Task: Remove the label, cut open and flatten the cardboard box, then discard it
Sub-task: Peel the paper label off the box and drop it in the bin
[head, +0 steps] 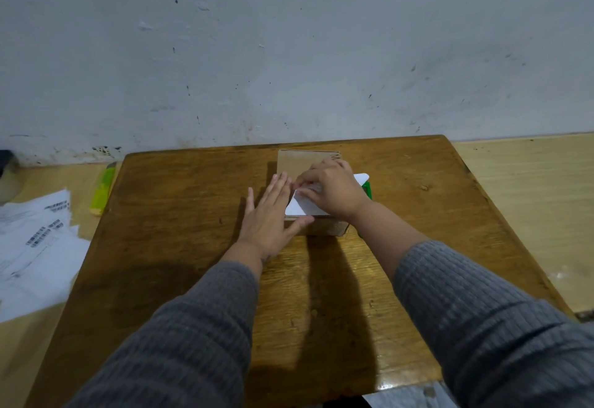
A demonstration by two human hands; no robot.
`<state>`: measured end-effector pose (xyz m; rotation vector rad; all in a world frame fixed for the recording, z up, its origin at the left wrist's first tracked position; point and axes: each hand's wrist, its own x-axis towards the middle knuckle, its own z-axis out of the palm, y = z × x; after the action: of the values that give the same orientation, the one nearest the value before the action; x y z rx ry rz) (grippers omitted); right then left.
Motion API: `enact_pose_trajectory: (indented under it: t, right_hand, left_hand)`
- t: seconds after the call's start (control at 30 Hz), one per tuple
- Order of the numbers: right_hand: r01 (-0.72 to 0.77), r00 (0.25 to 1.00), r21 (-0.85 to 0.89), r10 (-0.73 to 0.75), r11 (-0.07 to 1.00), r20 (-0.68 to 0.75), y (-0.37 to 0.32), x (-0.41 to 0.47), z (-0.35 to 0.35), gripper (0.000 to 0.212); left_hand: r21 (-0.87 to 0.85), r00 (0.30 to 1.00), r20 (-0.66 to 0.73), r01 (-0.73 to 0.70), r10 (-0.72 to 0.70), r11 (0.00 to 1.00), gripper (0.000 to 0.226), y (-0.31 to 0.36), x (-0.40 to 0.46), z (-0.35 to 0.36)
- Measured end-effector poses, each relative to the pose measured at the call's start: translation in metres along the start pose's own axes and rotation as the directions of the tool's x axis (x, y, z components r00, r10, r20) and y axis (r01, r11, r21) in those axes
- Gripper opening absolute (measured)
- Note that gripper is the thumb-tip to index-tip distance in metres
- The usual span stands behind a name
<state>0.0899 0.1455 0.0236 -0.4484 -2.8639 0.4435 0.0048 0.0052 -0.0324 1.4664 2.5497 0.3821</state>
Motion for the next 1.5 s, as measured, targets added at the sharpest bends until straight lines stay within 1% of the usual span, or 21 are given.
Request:
enact_pose_trajectory:
  t: [0.13,0.33,0.43,0.5,0.6,0.67,0.73,0.8,0.9,1.0,1.07,1.1,1.17,1.23,1.3,1.37,1.43,1.5]
  right_hand:
    - [-0.003,0.999,-0.032,0.004,0.999,0.052,0.0,0.002,-0.002,0.021]
    - [-0.077,0.99,-0.078,0.085,0.994,0.111,0.001,0.003,-0.001,0.021]
    - [-0.127,0.985,-0.09,0.137,0.988,0.108,0.005,0.005,0.0,0.021]
    - [-0.135,0.983,-0.086,0.144,0.987,0.11,0.006,0.006,0.001,0.021]
    - [-0.08,0.989,-0.038,0.084,0.996,0.125,0.009,0.011,-0.002,0.019]
    - [-0.03,0.989,-0.006,0.03,1.0,0.144,0.013,0.014,-0.007,0.017]
    - [0.012,0.982,0.001,-0.012,1.0,0.186,0.017,0.018,-0.009,0.017]
    - [0.045,0.975,0.028,-0.05,0.999,0.217,0.02,0.02,-0.008,0.021]
    - [0.094,0.966,0.08,-0.111,0.992,0.234,0.023,0.025,-0.007,0.025]
    - [0.168,0.947,-0.002,-0.161,0.986,0.279,0.023,0.029,-0.008,0.034]
    - [0.249,0.922,-0.079,-0.211,0.965,0.326,0.019,0.031,-0.01,0.043]
    - [0.277,0.912,-0.087,-0.233,0.957,0.338,0.018,0.031,-0.01,0.044]
    - [0.289,0.908,-0.054,-0.256,0.956,0.332,0.017,0.033,-0.008,0.038]
    - [0.263,0.921,-0.015,-0.246,0.965,0.302,0.02,0.034,-0.003,0.032]
    - [0.24,0.941,0.016,-0.236,0.971,0.24,0.022,0.035,0.002,0.028]
    - [0.239,0.954,0.043,-0.243,0.97,0.176,0.019,0.035,0.003,0.024]
    - [0.296,0.928,0.058,-0.302,0.953,0.218,0.021,0.04,0.007,0.023]
    - [0.311,0.924,0.043,-0.313,0.949,0.218,0.022,0.042,0.008,0.027]
  left_hand:
    - [0.003,1.0,0.016,0.0,0.0,1.0,0.091,0.002,-0.001,-0.003]
    - [0.01,1.0,0.03,-0.005,0.004,1.0,0.087,0.002,-0.002,-0.006]
    - [0.022,0.999,0.044,0.002,-0.003,1.0,0.087,0.003,-0.002,-0.007]
    - [0.022,0.999,0.043,0.019,-0.02,1.0,0.089,0.004,-0.003,-0.007]
    - [0.004,0.997,0.019,0.079,-0.079,0.997,0.094,0.007,-0.006,-0.006]
    - [-0.051,0.988,-0.025,0.153,-0.154,0.987,0.093,0.011,-0.012,-0.001]
    - [-0.139,0.965,-0.069,0.243,-0.254,0.96,0.085,0.014,-0.019,0.005]
    - [-0.225,0.935,-0.079,0.322,-0.347,0.919,0.076,0.017,-0.024,0.008]
    - [-0.228,0.92,-0.073,0.361,-0.386,0.904,0.07,0.024,-0.022,0.003]
    - [-0.219,0.905,-0.059,0.399,-0.421,0.89,0.066,0.034,-0.019,0.0]
    - [-0.261,0.887,-0.053,0.431,-0.458,0.864,0.074,0.041,-0.018,0.003]
    - [-0.283,0.877,-0.053,0.446,-0.478,0.849,0.083,0.044,-0.018,0.006]
    - [-0.312,0.852,-0.061,0.479,-0.52,0.821,0.107,0.051,-0.017,0.013]
    - [-0.35,0.819,-0.092,0.505,-0.566,0.789,0.121,0.058,-0.012,0.019]
    - [-0.433,0.789,-0.127,0.501,-0.601,0.749,0.127,0.064,-0.009,0.023]
    - [-0.566,0.78,-0.134,0.446,-0.611,0.693,0.128,0.066,-0.01,0.024]
    - [-0.668,0.732,-0.129,0.435,-0.669,0.604,0.128,0.068,-0.01,0.027]
    - [-0.671,0.733,-0.116,0.439,-0.67,0.597,0.127,0.067,-0.01,0.024]
